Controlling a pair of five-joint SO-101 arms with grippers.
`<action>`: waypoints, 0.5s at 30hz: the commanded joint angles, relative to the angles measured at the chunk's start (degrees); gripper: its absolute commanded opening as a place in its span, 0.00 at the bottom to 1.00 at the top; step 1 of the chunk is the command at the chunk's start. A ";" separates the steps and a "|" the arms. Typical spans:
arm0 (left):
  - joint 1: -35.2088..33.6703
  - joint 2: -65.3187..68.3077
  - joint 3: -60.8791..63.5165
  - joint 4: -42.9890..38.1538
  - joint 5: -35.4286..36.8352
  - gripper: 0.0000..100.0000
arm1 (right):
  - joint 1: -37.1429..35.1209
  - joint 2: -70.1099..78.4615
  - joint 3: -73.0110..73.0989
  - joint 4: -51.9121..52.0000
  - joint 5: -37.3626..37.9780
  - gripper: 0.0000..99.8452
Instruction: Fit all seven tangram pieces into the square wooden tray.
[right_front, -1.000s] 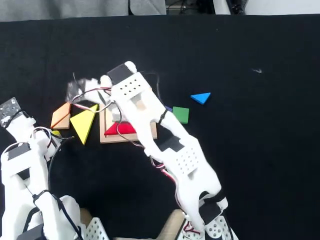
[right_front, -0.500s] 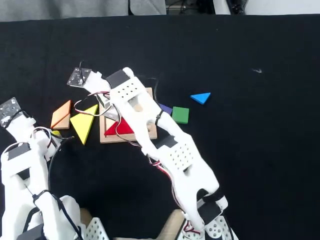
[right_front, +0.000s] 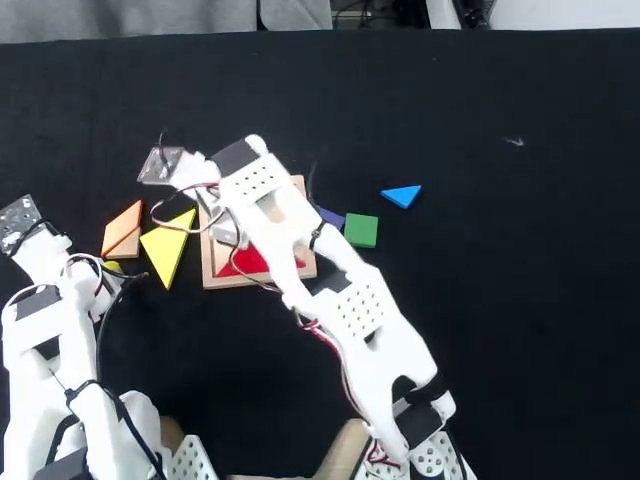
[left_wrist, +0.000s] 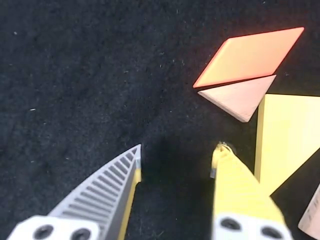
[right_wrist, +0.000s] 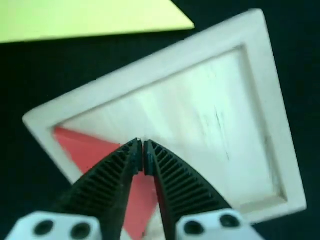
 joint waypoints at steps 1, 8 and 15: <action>0.04 -0.26 -0.66 -0.88 -0.53 0.23 | 3.78 -8.57 -8.31 6.24 -2.20 0.01; 0.04 -0.35 -0.66 -0.88 -0.53 0.23 | 13.63 -20.79 -11.74 11.25 -9.85 0.01; 5.67 -0.53 -0.75 0.09 -0.70 0.23 | 22.15 -43.74 6.81 11.25 -13.71 0.01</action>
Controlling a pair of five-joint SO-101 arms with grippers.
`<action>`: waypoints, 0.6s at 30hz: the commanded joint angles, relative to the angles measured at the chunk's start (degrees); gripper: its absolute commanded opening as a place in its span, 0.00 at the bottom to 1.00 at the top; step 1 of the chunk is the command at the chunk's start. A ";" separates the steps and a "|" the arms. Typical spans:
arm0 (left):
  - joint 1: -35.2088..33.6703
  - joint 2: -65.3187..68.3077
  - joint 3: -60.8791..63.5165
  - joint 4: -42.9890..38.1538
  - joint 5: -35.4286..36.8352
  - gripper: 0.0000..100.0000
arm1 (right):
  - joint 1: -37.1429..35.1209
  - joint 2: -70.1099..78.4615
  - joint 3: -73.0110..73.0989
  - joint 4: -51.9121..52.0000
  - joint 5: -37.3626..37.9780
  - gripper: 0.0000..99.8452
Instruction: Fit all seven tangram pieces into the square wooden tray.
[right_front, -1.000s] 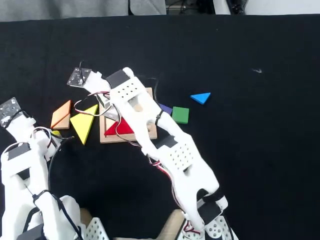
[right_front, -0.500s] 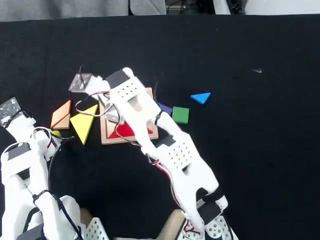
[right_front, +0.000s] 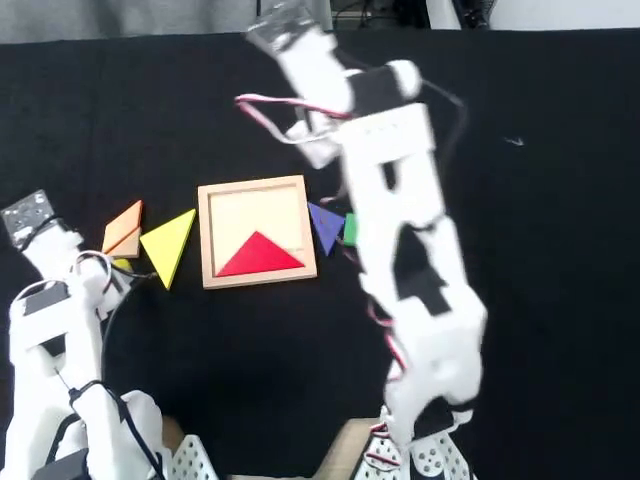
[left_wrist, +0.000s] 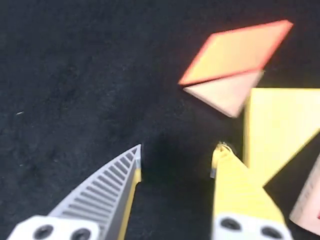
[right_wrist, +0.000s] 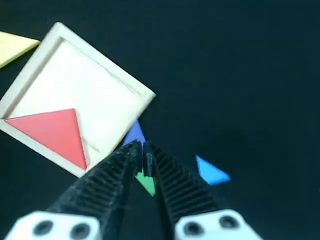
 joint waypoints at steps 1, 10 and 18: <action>3.12 -0.62 -1.36 0.70 -0.79 0.23 | 3.60 -17.54 10.15 2.11 -1.85 0.01; 10.95 -0.62 -14.73 18.02 -0.97 0.23 | 8.79 -49.27 60.09 -10.46 -6.15 0.01; 16.22 -0.62 -8.66 15.03 -1.05 0.23 | -6.77 -72.48 110.90 -42.81 -6.15 0.01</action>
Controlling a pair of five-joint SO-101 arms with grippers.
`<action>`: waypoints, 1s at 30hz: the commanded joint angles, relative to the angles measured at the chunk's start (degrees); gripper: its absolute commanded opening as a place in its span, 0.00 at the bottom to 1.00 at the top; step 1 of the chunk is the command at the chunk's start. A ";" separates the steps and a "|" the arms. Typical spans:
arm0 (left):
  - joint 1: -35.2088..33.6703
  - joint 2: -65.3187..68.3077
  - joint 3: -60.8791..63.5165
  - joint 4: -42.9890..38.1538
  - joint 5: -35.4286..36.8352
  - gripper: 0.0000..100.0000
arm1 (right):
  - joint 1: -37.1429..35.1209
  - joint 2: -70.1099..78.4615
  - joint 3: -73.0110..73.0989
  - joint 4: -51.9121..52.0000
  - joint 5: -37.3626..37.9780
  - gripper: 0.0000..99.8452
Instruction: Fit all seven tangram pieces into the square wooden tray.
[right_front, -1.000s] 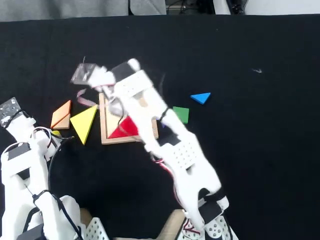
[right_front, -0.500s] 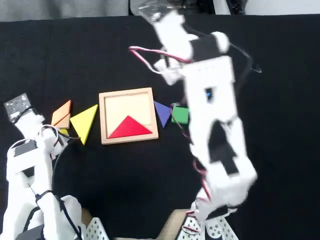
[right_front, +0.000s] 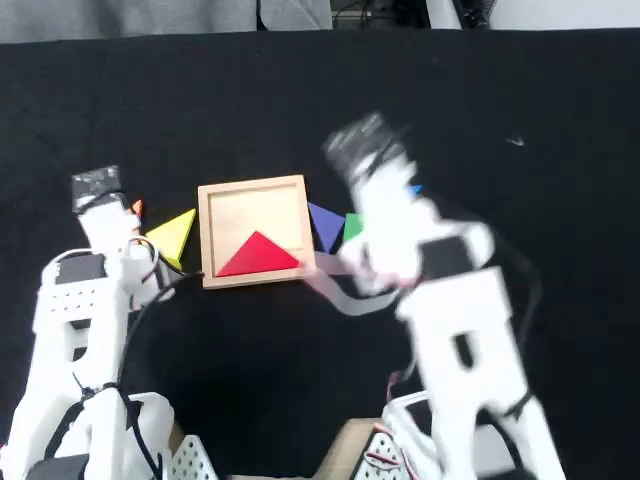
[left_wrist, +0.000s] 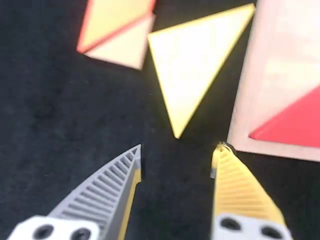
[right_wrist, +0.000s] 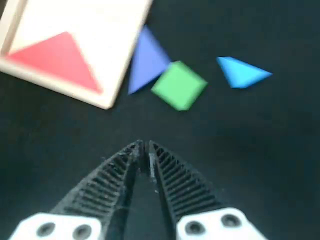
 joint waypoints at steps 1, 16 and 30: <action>-1.01 -0.62 0.92 -3.25 -0.62 0.23 | -8.70 -10.24 21.14 -16.26 -0.35 0.01; -3.65 -0.62 0.92 -3.43 -0.62 0.23 | -13.45 -19.47 43.56 -40.18 -0.44 0.01; 4.26 0.18 -1.89 -8.53 -14.07 0.23 | 2.02 -31.52 47.78 -40.26 -0.79 0.01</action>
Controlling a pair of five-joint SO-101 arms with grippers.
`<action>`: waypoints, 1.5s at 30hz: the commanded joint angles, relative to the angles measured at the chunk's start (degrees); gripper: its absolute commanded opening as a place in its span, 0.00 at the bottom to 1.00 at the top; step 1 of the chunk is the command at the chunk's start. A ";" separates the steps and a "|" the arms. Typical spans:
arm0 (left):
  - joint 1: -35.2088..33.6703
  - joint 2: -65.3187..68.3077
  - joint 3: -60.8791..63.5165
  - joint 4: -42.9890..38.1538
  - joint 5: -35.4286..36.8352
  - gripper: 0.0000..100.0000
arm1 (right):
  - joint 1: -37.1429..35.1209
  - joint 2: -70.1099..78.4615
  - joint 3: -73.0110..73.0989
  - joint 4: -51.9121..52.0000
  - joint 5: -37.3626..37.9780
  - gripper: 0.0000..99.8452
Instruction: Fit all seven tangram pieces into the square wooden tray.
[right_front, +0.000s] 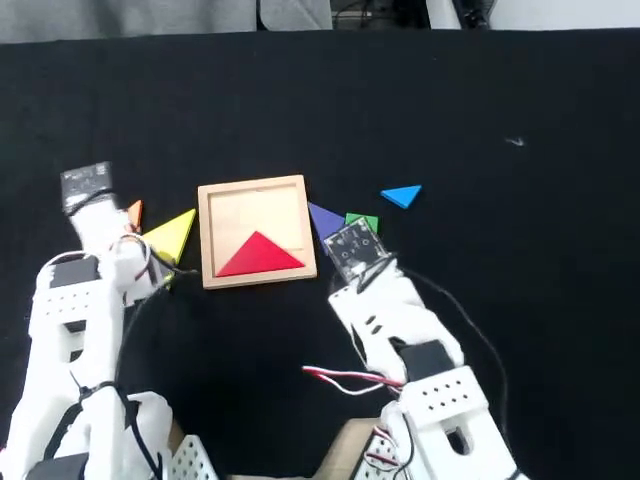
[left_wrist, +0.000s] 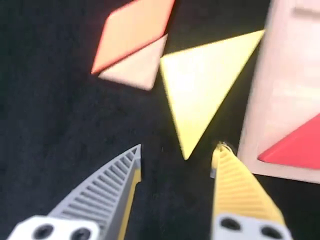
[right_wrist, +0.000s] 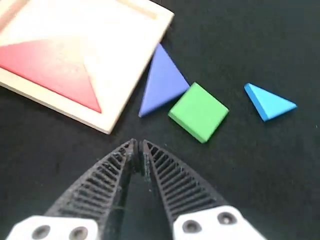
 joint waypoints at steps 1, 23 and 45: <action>7.78 -0.09 -3.65 -1.05 -13.01 0.23 | 1.76 -4.62 1.36 -0.88 -0.35 0.01; 5.05 4.40 -17.19 11.87 -15.82 0.31 | 1.76 -10.77 1.98 5.27 0.00 0.01; 6.46 37.63 -52.53 22.95 8.53 0.22 | 1.76 -10.86 2.15 4.75 0.09 0.01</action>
